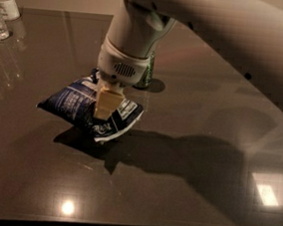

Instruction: Pick blue chip bag

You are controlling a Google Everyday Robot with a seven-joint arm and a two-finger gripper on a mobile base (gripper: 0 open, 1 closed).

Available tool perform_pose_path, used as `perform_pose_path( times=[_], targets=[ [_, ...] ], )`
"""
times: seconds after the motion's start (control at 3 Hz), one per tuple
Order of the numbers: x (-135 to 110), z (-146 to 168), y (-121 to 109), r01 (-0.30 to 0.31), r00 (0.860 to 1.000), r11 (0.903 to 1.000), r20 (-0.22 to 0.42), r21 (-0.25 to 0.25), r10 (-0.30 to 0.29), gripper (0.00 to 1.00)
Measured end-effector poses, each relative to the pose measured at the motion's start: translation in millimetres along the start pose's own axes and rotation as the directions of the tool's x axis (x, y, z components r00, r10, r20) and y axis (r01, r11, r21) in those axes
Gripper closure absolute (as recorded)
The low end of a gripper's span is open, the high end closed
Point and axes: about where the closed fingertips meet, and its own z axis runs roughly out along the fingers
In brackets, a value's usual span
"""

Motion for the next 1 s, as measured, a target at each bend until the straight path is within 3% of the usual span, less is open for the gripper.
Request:
perform_pose_path(
  times=[0.33,1.0],
  targets=[
    [4,-44,-21,0.041,0.999,0.9980,0.000,0.049,-0.041,1.00],
    [-6,-133,-47,0.130,0.990,0.9791,0.038,0.157,-0.137,1.00]
  ],
)
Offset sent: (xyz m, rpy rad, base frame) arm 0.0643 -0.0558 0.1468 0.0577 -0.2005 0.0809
